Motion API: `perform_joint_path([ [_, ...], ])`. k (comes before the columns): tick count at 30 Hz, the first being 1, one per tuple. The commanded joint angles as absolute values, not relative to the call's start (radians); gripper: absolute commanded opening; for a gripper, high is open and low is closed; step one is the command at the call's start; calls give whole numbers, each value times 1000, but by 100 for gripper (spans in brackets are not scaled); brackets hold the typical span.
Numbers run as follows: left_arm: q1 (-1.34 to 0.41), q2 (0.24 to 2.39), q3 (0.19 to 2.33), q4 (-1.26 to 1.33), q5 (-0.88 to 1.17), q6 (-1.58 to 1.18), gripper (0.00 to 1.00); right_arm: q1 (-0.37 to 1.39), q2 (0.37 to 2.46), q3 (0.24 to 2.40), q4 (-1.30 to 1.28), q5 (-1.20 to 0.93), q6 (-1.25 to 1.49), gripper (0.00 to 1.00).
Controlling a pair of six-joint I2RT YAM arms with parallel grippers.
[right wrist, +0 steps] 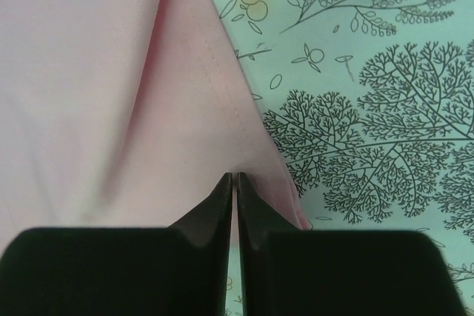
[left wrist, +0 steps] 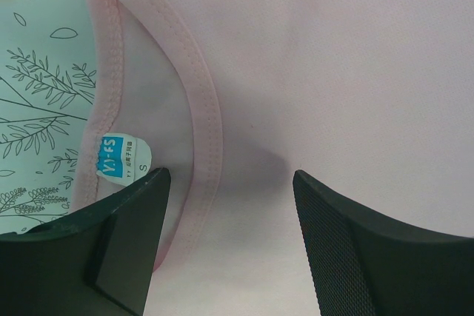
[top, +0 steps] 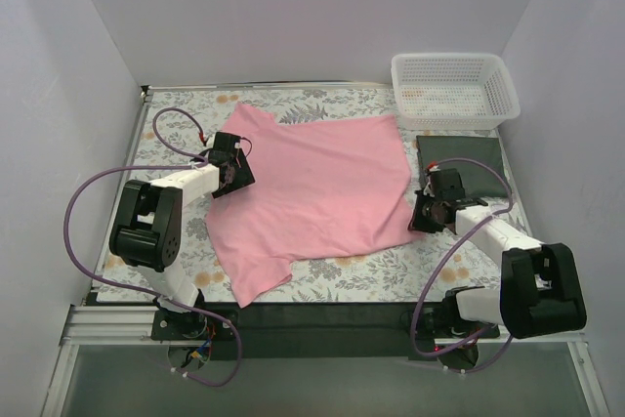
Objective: Fold and stack the t-shirts
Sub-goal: Flatten the tshirt out
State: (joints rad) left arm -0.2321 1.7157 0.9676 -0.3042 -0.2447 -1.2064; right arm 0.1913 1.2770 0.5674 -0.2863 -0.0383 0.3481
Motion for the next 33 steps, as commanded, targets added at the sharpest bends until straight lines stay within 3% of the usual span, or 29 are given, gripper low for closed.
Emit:
perform_joint_path([
  [1, -227, 1750, 940, -327, -256, -1198, 63, 150, 1255, 505, -370, -57, 391, 11],
  [25, -212, 1776, 998, -347, -253, -1187, 65, 71, 1077, 456, -548, -26, 523, 21],
  [29, -212, 1770, 1019, -365, -212, -1196, 69, 72, 1068, 485, -535, -58, 491, 38],
  [33, -212, 1697, 1019, -390, -186, -1201, 72, 97, 1039, 576, -508, -75, 430, 43],
])
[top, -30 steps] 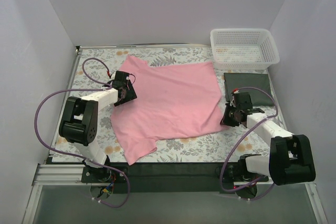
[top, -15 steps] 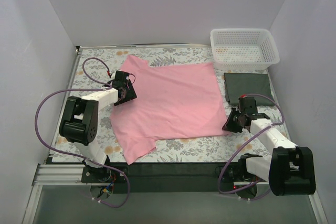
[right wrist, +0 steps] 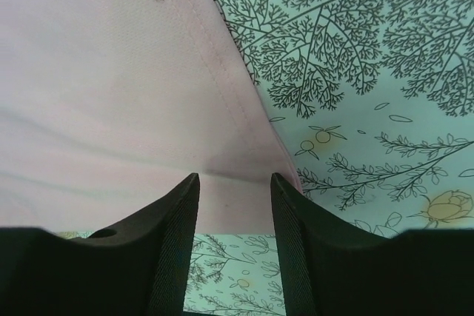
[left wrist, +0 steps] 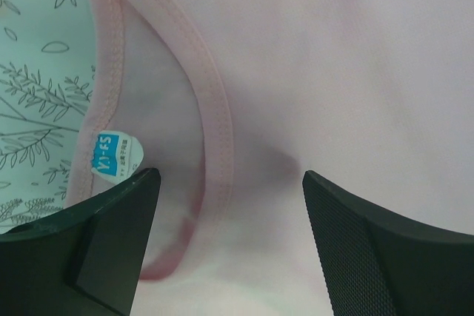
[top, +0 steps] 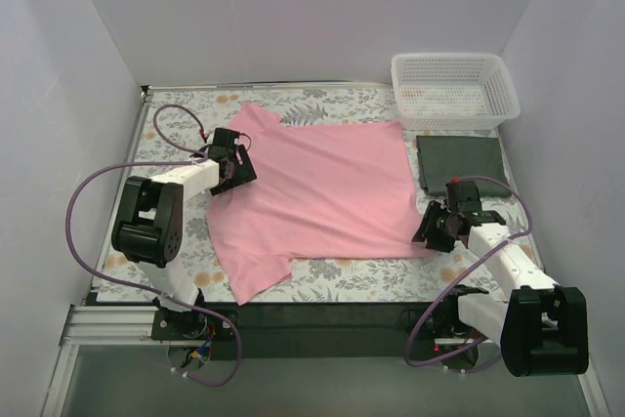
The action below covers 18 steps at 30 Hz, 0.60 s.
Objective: Fold and stack the t-shirts
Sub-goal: Flatten the tshirt out
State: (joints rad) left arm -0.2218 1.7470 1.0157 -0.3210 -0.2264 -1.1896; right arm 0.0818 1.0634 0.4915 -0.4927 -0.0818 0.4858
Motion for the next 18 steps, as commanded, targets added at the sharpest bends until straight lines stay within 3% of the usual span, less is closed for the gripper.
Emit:
perform_joint_path([
  [1, -213, 1678, 1017, -397, -183, -1204, 73, 103, 1042, 600, -503, -71, 405, 44],
  [8, -213, 1559, 942, -420, -193, -1210, 72, 176, 1164, 704, -413, -81, 333, 41],
  [18, -187, 1672, 911, -377, -261, -1215, 58, 212, 1429, 759, -284, -69, 299, 36],
])
